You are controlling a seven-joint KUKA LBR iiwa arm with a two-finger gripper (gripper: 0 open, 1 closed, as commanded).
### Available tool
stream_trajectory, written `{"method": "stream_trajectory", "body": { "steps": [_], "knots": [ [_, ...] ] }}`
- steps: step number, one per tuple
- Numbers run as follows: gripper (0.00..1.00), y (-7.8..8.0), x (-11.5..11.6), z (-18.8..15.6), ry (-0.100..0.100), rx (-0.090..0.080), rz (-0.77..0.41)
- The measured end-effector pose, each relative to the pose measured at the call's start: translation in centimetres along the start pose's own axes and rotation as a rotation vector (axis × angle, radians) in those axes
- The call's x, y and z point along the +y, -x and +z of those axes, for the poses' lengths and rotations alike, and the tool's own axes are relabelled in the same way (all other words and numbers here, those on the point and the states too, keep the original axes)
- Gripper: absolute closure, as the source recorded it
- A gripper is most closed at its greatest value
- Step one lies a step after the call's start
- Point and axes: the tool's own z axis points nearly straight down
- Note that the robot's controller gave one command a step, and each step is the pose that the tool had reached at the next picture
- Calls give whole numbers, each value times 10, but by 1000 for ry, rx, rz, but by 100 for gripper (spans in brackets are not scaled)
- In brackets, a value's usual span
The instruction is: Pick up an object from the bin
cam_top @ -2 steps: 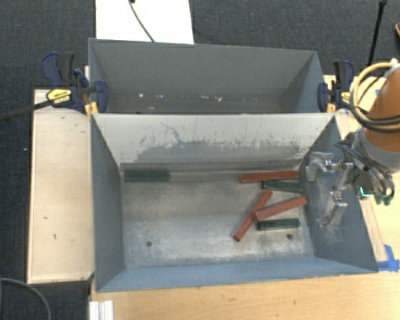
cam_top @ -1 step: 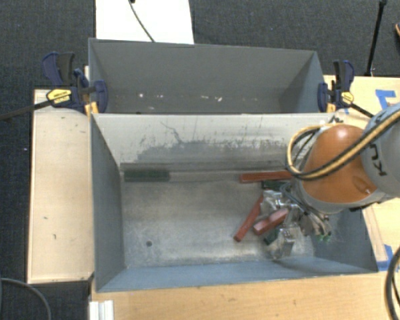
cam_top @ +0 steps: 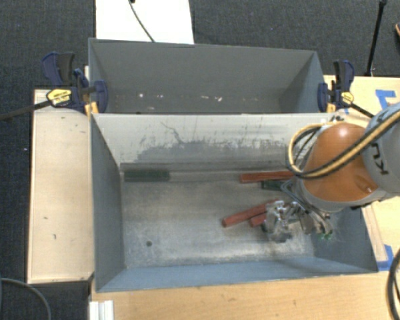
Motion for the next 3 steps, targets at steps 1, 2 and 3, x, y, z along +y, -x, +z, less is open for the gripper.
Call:
{"method": "stream_trajectory", "body": {
  "steps": [1, 2, 3],
  "knots": [
    [0, 0, 0, 0, 0, 0, -4],
    [0, 68, 31, 7, 2, -3, -324],
    [100, 68, 30, 6, 1, -2, -324]
  ]
}}
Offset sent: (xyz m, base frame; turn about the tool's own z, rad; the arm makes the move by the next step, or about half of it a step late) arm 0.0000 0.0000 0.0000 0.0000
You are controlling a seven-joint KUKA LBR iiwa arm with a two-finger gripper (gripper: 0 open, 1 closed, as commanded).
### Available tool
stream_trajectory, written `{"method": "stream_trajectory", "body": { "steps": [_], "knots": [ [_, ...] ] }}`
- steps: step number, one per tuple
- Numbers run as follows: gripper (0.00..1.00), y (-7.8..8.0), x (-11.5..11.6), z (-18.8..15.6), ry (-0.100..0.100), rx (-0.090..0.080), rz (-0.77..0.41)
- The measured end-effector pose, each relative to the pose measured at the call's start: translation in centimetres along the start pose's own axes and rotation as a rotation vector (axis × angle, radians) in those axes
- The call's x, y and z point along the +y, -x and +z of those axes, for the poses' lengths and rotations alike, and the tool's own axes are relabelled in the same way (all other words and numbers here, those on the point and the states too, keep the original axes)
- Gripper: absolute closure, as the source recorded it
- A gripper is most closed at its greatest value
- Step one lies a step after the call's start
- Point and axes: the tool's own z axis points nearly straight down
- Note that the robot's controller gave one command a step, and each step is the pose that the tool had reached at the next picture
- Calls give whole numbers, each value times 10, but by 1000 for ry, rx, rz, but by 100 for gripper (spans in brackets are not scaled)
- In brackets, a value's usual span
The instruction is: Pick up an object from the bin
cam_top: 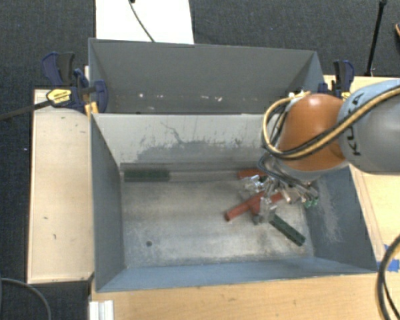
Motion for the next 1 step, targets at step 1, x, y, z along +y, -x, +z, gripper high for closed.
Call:
{"method": "stream_trajectory", "body": {
  "steps": [1],
  "knots": [
    [100, -11, 42, -135, -2, -6, -39]
  ]
}}
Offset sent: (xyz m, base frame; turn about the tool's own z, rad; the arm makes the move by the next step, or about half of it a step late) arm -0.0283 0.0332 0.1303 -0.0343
